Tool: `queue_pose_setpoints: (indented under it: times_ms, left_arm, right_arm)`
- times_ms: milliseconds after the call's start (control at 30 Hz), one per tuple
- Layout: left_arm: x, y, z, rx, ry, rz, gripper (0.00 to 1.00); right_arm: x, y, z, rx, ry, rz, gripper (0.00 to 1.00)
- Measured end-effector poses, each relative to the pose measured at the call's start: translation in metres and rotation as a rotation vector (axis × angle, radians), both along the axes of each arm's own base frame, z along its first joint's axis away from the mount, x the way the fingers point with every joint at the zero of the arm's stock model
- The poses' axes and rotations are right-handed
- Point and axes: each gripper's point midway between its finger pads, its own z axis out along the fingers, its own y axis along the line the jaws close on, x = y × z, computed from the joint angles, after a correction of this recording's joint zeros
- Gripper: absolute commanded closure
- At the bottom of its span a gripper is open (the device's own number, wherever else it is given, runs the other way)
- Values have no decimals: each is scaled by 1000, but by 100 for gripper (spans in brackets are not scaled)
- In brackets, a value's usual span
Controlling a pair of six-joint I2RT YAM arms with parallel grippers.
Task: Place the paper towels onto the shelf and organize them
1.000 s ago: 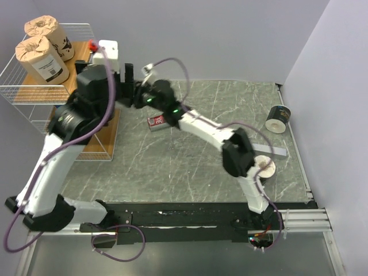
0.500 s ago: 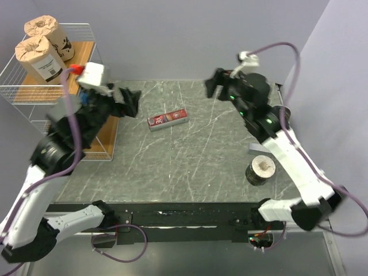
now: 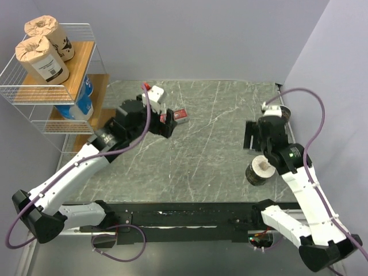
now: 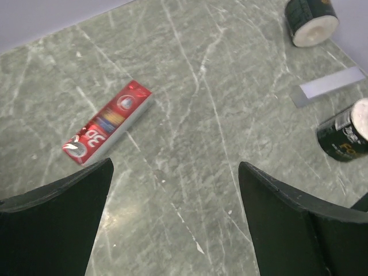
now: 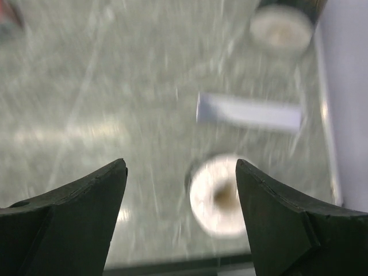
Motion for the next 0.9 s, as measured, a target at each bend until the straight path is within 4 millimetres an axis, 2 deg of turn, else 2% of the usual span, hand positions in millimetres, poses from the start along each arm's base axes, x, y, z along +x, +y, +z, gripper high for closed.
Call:
queue_pose_setpoints:
  times_ms: [100,167,233,400,567,700,900]
  left_arm:
    - [-10,-5,-19,18,-5,-13,3]
    - [-14,-1,-32,49,2,6,4]
    - [-11,3,-35,65,-7,40,4]
    - [-9,12,-24,61,-66,101,3]
    - [-11,15,-16,57,-100,128,4]
    - [-9,15,-19,71,-99,140,4]
    - [-10,14,-21,83,-102,146,3]
  right_arm:
    - [-31,-6,-43,23,143,-24,22]
    - [-42,-7,-63,46,215,-40,23]
    - [-45,-5,-77,74,271,-50,26]
    - [-41,7,-94,176,326,-71,30]
    - [-45,5,-117,216,395,-154,29]
    - [-44,-3,-126,227,404,-230,29]
    - [-49,-25,-146,190,435,-339,28]
